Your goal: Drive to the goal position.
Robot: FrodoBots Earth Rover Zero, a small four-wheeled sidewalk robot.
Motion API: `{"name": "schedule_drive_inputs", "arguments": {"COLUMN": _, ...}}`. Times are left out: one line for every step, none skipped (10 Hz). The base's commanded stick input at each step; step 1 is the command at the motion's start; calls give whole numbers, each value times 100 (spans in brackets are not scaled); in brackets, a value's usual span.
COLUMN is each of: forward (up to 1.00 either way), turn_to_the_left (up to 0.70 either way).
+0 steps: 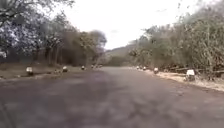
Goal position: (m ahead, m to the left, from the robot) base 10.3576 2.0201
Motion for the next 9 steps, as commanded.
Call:
{"name": "schedule_drive_inputs", "arguments": {"forward": 100, "turn_to_the_left": 2}}
{"name": "schedule_drive_inputs", "arguments": {"forward": 100, "turn_to_the_left": 2}}
{"name": "schedule_drive_inputs", "arguments": {"forward": 100, "turn_to_the_left": 2}}
{"name": "schedule_drive_inputs", "arguments": {"forward": 100, "turn_to_the_left": 2}}
{"name": "schedule_drive_inputs", "arguments": {"forward": 100, "turn_to_the_left": 2}}
{"name": "schedule_drive_inputs", "arguments": {"forward": 100, "turn_to_the_left": 2}}
{"name": "schedule_drive_inputs", "arguments": {"forward": 100, "turn_to_the_left": 2}}
{"name": "schedule_drive_inputs", "arguments": {"forward": 100, "turn_to_the_left": 2}}
{"name": "schedule_drive_inputs", "arguments": {"forward": 100, "turn_to_the_left": 0}}
